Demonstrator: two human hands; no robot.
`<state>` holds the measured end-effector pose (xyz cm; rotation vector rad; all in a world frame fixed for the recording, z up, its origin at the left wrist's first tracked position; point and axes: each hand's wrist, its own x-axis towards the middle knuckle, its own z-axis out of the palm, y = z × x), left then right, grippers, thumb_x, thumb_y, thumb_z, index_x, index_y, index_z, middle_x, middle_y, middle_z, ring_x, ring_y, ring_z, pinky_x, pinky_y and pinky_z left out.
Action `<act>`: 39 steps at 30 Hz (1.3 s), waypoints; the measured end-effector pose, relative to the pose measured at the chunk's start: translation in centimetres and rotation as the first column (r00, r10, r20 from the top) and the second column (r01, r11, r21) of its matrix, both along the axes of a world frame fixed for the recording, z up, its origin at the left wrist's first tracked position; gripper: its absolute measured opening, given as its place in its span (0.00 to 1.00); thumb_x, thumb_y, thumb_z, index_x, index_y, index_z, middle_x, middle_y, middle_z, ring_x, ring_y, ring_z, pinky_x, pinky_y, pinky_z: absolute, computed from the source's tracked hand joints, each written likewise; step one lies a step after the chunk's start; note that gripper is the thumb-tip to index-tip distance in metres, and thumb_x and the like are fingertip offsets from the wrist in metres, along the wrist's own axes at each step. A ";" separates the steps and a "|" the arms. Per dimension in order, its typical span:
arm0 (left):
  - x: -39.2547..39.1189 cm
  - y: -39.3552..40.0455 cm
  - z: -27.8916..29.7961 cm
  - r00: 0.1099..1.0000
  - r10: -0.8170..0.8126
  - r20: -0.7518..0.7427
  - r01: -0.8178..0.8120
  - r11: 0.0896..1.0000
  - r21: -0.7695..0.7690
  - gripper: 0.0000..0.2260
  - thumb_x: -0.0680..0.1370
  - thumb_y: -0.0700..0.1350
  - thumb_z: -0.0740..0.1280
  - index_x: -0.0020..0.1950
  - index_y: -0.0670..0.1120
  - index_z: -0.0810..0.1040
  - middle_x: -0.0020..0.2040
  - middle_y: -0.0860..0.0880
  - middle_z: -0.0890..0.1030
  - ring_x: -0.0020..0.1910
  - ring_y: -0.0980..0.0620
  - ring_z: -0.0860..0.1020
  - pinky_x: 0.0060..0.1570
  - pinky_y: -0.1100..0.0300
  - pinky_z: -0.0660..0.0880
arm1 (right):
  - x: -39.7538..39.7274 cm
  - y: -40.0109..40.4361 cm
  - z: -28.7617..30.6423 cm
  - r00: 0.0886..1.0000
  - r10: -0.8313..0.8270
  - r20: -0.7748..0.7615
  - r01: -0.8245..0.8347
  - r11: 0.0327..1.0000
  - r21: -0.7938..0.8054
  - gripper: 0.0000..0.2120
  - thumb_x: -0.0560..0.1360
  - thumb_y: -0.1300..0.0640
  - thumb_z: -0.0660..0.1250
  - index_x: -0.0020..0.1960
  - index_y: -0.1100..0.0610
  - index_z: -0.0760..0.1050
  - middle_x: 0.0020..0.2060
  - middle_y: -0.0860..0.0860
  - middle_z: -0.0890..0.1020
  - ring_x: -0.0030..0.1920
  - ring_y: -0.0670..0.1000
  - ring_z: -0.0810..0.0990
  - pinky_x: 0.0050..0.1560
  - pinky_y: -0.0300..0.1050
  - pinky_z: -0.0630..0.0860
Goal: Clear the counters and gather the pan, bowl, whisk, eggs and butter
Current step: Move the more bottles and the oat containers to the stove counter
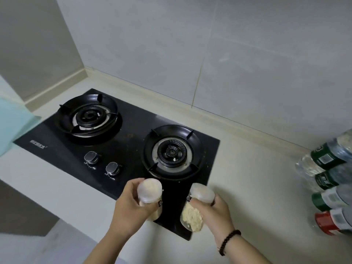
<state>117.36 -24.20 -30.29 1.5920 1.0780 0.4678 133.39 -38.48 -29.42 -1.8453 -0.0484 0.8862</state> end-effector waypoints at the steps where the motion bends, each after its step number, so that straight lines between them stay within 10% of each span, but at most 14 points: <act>1: -0.2 0.1 -0.3 1.000 -0.005 0.000 0.005 1.000 0.009 0.29 0.63 0.38 0.80 0.56 0.57 0.73 0.52 0.59 0.80 0.51 0.60 0.79 0.42 0.66 0.74 | -0.4 0.4 -0.3 0.998 0.030 0.059 -0.028 0.999 -0.023 0.21 0.60 0.57 0.79 0.50 0.51 0.77 0.43 0.48 0.84 0.45 0.48 0.83 0.47 0.47 0.80; 21: 0.0 -1.5 -2.4 0.998 0.005 -0.068 0.004 0.990 0.137 0.31 0.66 0.41 0.78 0.61 0.59 0.66 0.55 0.65 0.74 0.52 0.64 0.75 0.43 0.70 0.73 | -0.7 1.2 -3.8 0.792 0.444 0.419 -0.432 0.892 -0.130 0.35 0.60 0.55 0.79 0.62 0.43 0.68 0.57 0.38 0.75 0.59 0.42 0.74 0.56 0.34 0.73; 27: -0.3 -3.1 -1.7 0.990 0.092 -0.106 -0.074 0.984 0.165 0.40 0.65 0.42 0.79 0.73 0.50 0.63 0.66 0.58 0.69 0.62 0.58 0.71 0.60 0.66 0.69 | -0.3 -0.2 -2.9 0.776 0.483 0.405 -0.488 0.867 -0.098 0.45 0.61 0.56 0.79 0.72 0.47 0.60 0.66 0.42 0.68 0.67 0.42 0.68 0.65 0.34 0.67; 32: -1.3 -6.2 0.2 0.971 0.234 -0.055 -0.220 0.957 0.189 0.31 0.69 0.42 0.77 0.68 0.53 0.68 0.63 0.59 0.70 0.62 0.62 0.70 0.60 0.67 0.66 | 0.2 -1.5 -0.8 0.721 0.509 0.470 -0.547 0.834 -0.065 0.39 0.64 0.57 0.78 0.69 0.46 0.62 0.62 0.41 0.68 0.61 0.37 0.69 0.51 0.16 0.61; 39: -3.8 -11.2 3.4 0.908 0.416 0.051 -0.419 0.904 0.082 0.12 0.75 0.43 0.72 0.54 0.56 0.77 0.55 0.62 0.80 0.57 0.62 0.78 0.55 0.63 0.75 | -0.3 -2.7 2.4 0.595 0.513 0.619 -0.665 0.746 0.020 0.26 0.69 0.62 0.73 0.61 0.44 0.69 0.60 0.39 0.72 0.61 0.34 0.70 0.57 0.22 0.65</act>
